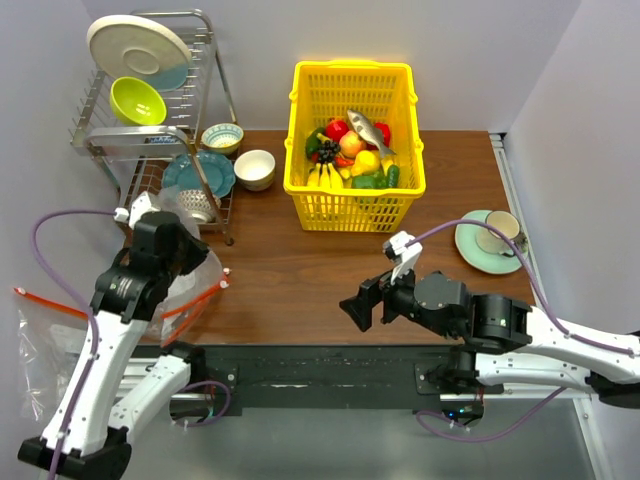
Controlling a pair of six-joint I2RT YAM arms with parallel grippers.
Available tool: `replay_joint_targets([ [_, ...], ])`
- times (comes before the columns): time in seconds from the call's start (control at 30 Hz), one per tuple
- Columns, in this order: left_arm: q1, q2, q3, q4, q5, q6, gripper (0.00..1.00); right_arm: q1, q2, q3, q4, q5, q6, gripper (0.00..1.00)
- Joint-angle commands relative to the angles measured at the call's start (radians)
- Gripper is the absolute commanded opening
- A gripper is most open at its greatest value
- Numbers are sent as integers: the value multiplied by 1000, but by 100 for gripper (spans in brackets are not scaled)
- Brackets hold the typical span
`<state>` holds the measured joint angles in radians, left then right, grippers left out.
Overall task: Place the food in the zip-top bag and seal the zipper
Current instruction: Pick up the zipper food storage bag at the center of the board.
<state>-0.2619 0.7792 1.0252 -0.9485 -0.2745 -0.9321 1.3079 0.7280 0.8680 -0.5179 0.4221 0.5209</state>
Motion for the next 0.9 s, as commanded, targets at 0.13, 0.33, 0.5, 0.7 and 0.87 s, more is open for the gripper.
replay_joint_targets([
  [0.13, 4, -92, -19, 192, 460, -189, 0, 1, 89, -20, 281, -152, -82, 98],
  [0.33, 4, -110, -54, 349, 505, -330, 0, 4, 201, -17, 452, -259, -137, 93],
  [0.5, 4, -72, -42, 381, 495, -373, 0, 2, 255, -49, 580, -207, -165, 91],
  [0.7, 4, -52, -36, 416, 511, -381, 0, 2, 284, -93, 680, -117, -251, 78],
  [0.87, 4, -51, -36, 429, 518, -386, 0, 4, 275, -110, 726, -89, -315, 73],
])
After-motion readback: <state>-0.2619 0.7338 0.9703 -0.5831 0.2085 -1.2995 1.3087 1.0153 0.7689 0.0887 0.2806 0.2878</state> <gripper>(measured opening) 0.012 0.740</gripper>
